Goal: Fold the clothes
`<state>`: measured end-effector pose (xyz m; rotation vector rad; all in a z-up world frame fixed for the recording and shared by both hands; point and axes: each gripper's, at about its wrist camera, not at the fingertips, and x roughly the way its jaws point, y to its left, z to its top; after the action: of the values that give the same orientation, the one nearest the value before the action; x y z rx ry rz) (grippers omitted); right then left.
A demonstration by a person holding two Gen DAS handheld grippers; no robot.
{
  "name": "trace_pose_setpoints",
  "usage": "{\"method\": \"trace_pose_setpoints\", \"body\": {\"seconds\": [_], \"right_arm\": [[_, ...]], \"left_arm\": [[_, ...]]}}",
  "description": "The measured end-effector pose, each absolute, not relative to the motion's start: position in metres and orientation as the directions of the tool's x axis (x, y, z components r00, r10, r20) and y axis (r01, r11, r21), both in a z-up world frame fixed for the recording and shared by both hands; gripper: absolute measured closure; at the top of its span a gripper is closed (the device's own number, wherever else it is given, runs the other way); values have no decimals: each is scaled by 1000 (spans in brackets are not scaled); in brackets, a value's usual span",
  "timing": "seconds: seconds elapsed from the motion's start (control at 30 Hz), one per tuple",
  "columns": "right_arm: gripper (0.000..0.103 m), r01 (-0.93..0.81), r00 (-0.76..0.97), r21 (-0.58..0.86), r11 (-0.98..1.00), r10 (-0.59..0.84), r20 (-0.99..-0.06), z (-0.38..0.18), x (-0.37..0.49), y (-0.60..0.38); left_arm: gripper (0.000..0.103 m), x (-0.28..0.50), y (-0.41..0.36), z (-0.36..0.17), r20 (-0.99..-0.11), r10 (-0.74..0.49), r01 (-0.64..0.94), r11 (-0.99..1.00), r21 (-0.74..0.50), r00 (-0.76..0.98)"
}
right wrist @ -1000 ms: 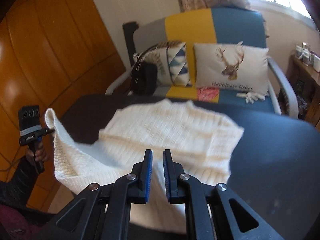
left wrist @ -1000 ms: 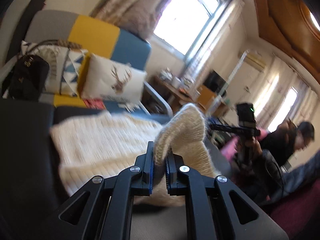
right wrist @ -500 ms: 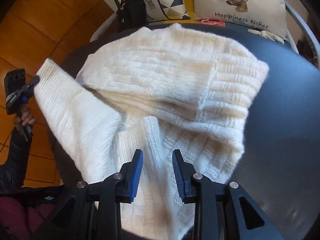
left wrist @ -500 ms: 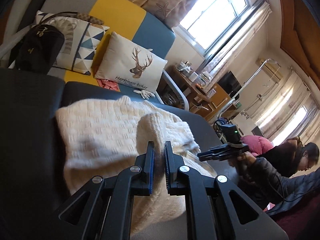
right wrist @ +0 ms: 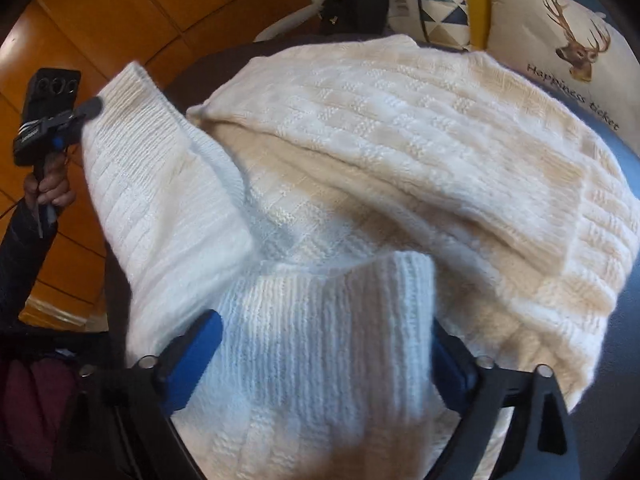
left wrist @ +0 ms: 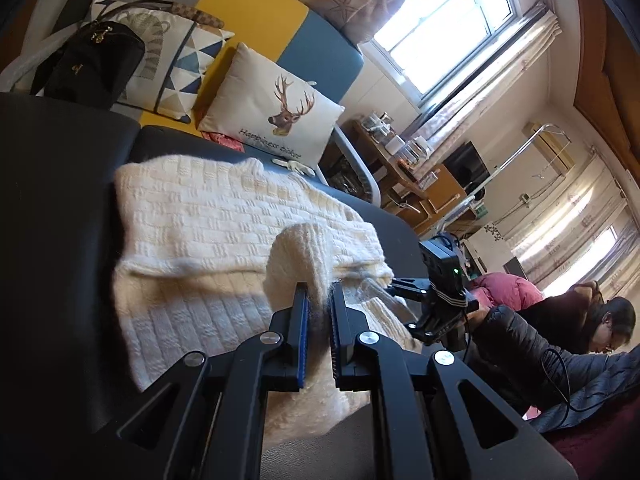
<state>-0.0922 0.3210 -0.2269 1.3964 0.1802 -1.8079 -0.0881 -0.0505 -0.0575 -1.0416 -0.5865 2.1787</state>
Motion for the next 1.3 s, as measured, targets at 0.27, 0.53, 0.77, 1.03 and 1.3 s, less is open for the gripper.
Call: {"method": "trace_pose_setpoints", "body": {"seconds": [0.27,0.53,0.77,1.03,1.3], "right_arm": [[17,592,25,389,-706,-466,-884,-221,-103,316],[96,590,-75,270,-761,-385,-920,-211,-90,337],[91,550,-86,294,-782,-403,-911,-217,-85,347],[97,539,-108,262,-800,-374,-921,-209,-86,337],[97,568,-284,231,-790,-452,-846,-135,-64,348]], "left_arm": [[94,-82,-42,-52,-510,730,-390,-678,-623,-456],[94,-78,-48,-49,-504,722,-381,-684,-622,-474],[94,-75,-44,-50,-513,722,-380,-685,-621,-464],[94,-77,-43,-51,-512,727,-380,-680,-627,-458],[94,-68,-54,-27,-444,720,-425,-682,-595,-534]]}}
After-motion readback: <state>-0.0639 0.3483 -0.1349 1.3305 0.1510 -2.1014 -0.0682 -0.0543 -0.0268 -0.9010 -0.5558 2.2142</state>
